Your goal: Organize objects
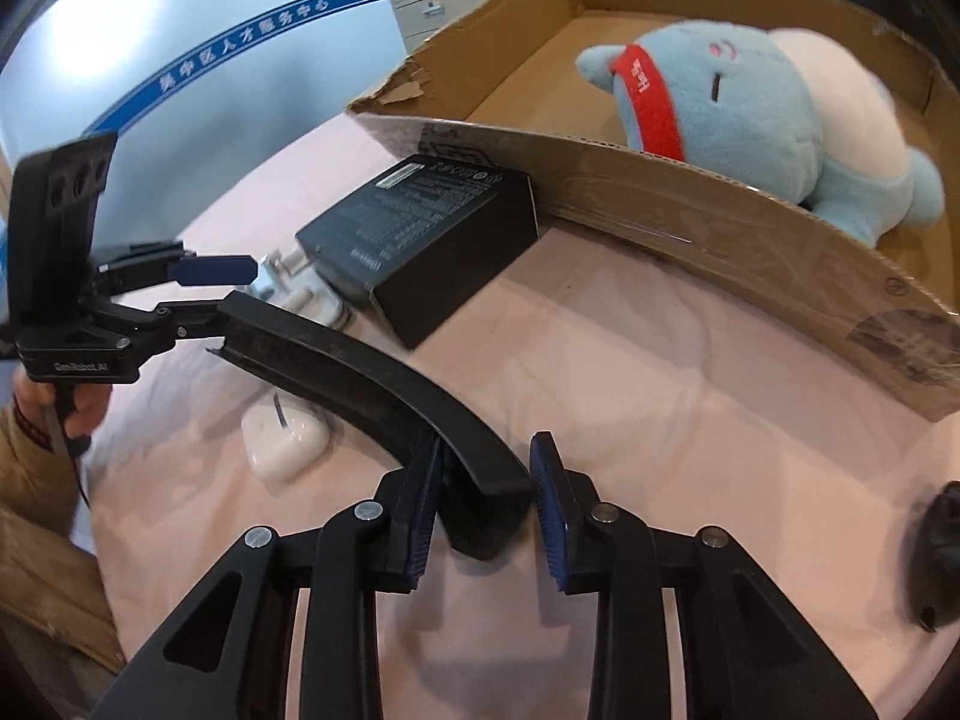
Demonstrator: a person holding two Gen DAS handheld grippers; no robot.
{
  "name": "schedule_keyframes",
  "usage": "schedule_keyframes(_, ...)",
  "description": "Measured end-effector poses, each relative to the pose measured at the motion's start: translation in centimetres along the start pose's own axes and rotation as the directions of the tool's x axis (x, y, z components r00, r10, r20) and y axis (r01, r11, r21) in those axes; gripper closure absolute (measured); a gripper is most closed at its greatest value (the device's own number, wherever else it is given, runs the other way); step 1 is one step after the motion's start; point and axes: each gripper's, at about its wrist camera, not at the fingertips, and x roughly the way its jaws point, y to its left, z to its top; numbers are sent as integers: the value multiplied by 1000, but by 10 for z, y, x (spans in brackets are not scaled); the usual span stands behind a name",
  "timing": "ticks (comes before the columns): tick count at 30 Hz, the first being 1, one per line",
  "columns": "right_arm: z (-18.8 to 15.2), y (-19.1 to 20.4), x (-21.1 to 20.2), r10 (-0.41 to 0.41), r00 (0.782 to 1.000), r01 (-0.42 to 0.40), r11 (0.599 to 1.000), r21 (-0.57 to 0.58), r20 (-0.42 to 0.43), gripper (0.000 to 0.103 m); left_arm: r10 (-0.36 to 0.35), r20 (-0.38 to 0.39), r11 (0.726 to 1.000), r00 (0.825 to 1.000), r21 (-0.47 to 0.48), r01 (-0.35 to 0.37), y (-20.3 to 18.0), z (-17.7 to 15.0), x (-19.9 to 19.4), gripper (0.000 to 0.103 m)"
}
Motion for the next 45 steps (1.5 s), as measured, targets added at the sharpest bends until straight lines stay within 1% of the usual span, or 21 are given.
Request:
schedule_keyframes(2,-8,1,-8,-34,999,34,999,-11,8,76,1,-4,1000,1000,21,-1,-11,-1,1,56)
schedule_keyframes(7,-31,-10,-30,-62,998,62,998,22,23,76,-37,-25,997,999,64,39,-44,-1,8,56)
schedule_keyframes(12,-53,-20,-52,-101,994,99,994,53,43,76,-54,-25,993,998,106,57,-73,6,13,55)
schedule_keyframes(14,-61,-26,-60,-92,994,88,993,74,55,76,-45,-22,994,999,104,47,-78,10,13,55)
schedule_keyframes(17,-66,-33,-68,-80,993,73,993,89,83,76,-47,0,996,999,72,47,-77,10,3,55)
schedule_keyframes(20,-67,-37,-72,-55,992,46,996,77,114,76,-45,13,998,999,36,44,-71,3,-9,55)
schedule_keyframes(23,-65,-37,-67,-30,993,24,998,55,117,76,-24,3,998,1000,50,24,-72,-11,-17,55)
schedule_keyframes(24,-63,-36,-64,-26,993,22,999,42,113,76,-12,-14,998,1000,69,13,-76,-17,-17,56)
schedule_keyframes(26,-61,-33,-59,-14,994,12,1000,24,109,76,18,-42,992,999,122,-13,-86,-26,-14,68)
schedule_keyframes(28,-59,-32,-55,7,995,-8,1000,18,98,76,9,-56,989,998,145,-1,-93,-30,-11,70)
schedule_keyframes(31,-57,-31,-51,8,997,-9,1000,15,83,76,-13,-51,988,999,155,21,-99,-33,-9,75)
schedule_keyframes(33,-56,-30,-49,14,997,-15,1000,10,78,76,-17,-47,988,999,151,23,-101,-32,-3,77)
schedule_keyframes(34,-56,-30,-48,21,997,-22,1000,7,75,79,-28,-43,989,999,146,34,-102,-31,0,82)
schedule_keyframes(35,-56,-29,-48,20,997,-20,1000,5,73,82,-28,-41,989,999,145,33,-102,-31,1,82)
schedule_keyframes(37,-57,-28,-49,0,997,0,1000,0,74,84,-17,-14,987,1000,158,19,-103,-29,3,82)
schedule_keyframes(40,-60,-33,-53,0,997,-2,1000,19,81,84,-43,-3,987,999,158,43,-100,-27,6,83)
schedule_keyframes(45,-63,-33,-59,-10,996,6,999,41,85,87,-58,8,991,998,123,56,-96,-21,10,82)
